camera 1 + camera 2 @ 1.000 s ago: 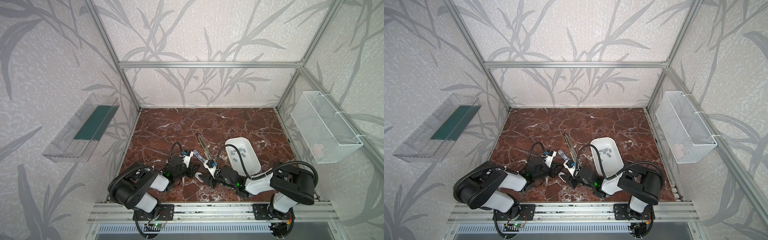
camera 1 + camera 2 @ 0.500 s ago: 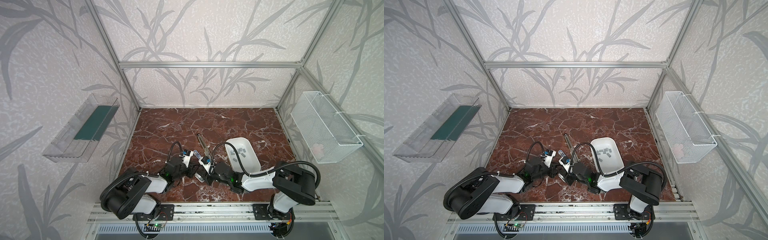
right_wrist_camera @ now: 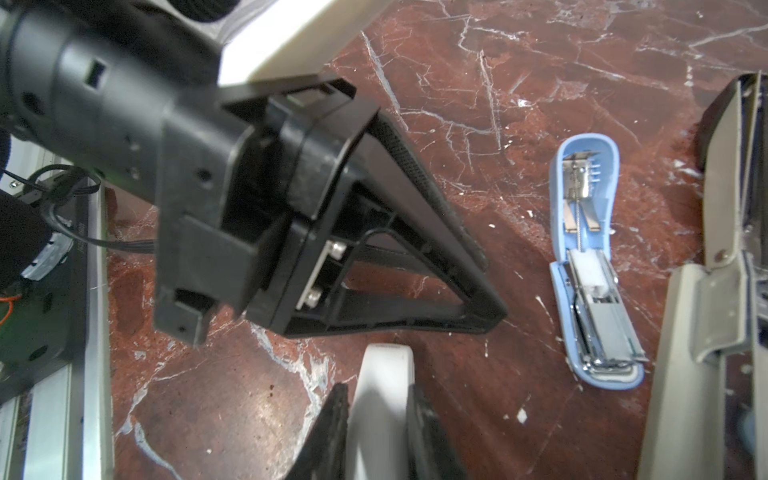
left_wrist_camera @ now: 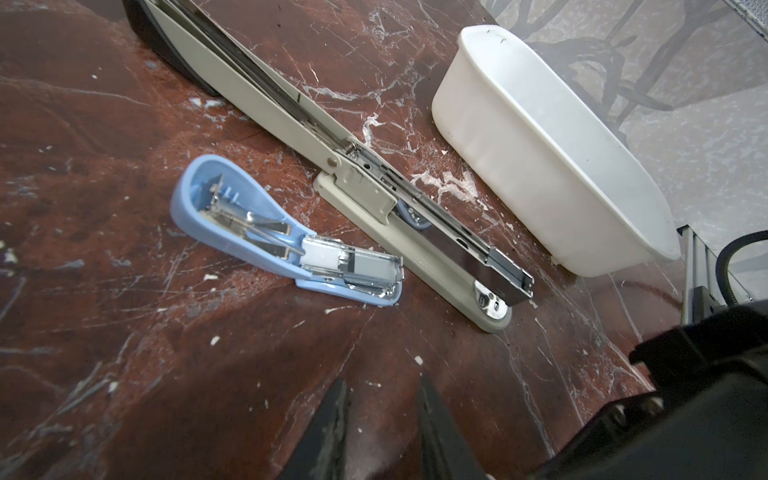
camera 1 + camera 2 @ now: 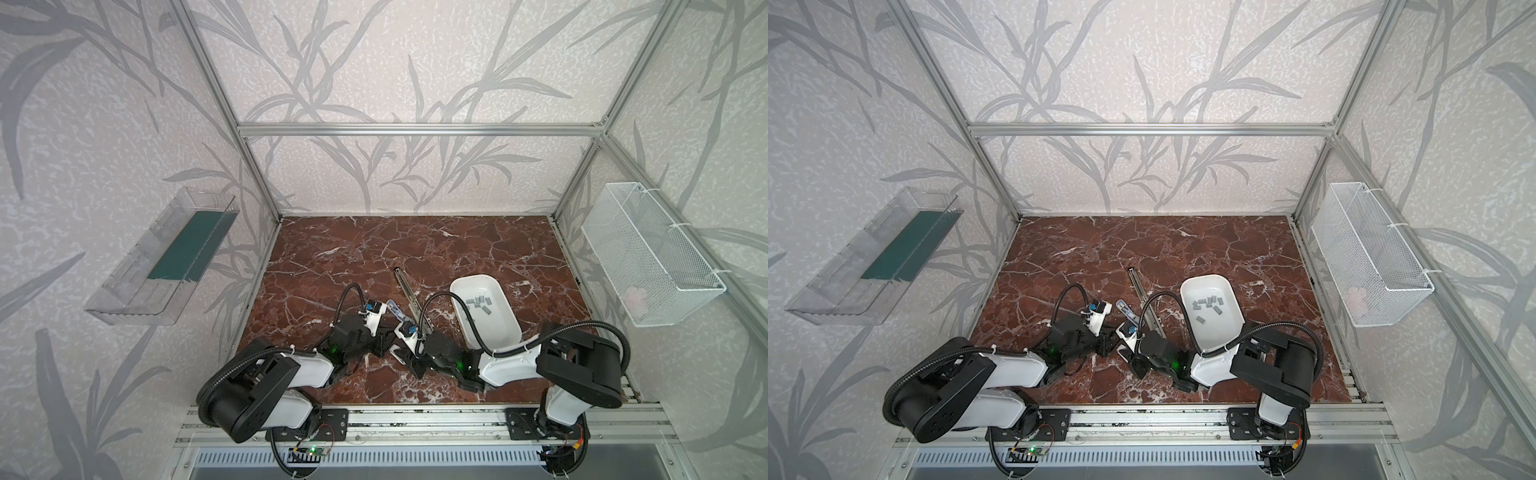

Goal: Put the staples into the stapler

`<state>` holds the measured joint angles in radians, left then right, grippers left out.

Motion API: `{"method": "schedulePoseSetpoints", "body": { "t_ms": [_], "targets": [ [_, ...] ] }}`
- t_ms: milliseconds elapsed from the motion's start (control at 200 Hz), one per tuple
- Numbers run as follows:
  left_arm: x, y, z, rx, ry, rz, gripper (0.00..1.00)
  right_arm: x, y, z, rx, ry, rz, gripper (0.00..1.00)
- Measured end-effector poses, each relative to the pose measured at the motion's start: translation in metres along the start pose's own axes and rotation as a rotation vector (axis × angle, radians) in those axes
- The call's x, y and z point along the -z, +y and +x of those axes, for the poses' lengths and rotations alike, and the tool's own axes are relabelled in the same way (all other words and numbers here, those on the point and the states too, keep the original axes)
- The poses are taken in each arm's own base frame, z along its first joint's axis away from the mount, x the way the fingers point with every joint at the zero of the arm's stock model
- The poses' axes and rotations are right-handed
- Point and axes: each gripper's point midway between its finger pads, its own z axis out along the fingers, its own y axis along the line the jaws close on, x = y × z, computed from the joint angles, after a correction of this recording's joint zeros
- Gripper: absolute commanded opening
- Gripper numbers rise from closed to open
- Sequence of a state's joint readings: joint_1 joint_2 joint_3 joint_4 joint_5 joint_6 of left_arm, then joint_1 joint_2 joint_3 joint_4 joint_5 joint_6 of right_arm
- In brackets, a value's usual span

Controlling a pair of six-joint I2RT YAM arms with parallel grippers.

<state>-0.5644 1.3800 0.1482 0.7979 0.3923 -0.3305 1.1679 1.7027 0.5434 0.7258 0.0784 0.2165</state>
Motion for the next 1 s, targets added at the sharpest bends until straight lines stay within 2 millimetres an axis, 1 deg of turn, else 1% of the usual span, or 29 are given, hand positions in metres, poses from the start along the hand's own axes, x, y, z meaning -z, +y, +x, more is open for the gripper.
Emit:
{"method": "schedulePoseSetpoints", "body": {
  "t_ms": [70, 170, 270, 450, 600, 690, 885, 1000],
  "targets": [
    [0.001, 0.000, 0.003, -0.005, 0.007, 0.001, 0.31, -0.003, 0.000, 0.003, 0.002, 0.001, 0.004, 0.23],
    [0.001, -0.001, 0.007, -0.015, 0.012, 0.005, 0.31, -0.006, 0.003, 0.001, 0.003, -0.016, 0.005, 0.21],
    [0.000, -0.002, 0.008, -0.027, 0.014, 0.007, 0.30, -0.011, 0.005, -0.001, -0.005, -0.032, 0.007, 0.20],
    [-0.003, 0.005, 0.015, -0.031, 0.027, -0.015, 0.30, -0.015, 0.005, -0.003, -0.023, -0.056, 0.015, 0.20],
    [-0.006, 0.009, 0.013, -0.043, 0.008, -0.027, 0.30, -0.017, 0.005, -0.003, -0.034, -0.075, 0.030, 0.20],
    [-0.007, 0.012, 0.013, -0.045, 0.000, -0.039, 0.30, -0.020, 0.005, 0.001, -0.035, -0.082, 0.045, 0.20],
    [-0.009, 0.020, 0.013, -0.044, -0.008, -0.074, 0.30, -0.027, 0.001, 0.002, -0.071, -0.141, 0.075, 0.19],
    [-0.009, 0.020, 0.012, -0.045, -0.013, -0.078, 0.30, -0.032, -0.001, 0.000, -0.110, -0.187, 0.080, 0.19]
  ]
}}
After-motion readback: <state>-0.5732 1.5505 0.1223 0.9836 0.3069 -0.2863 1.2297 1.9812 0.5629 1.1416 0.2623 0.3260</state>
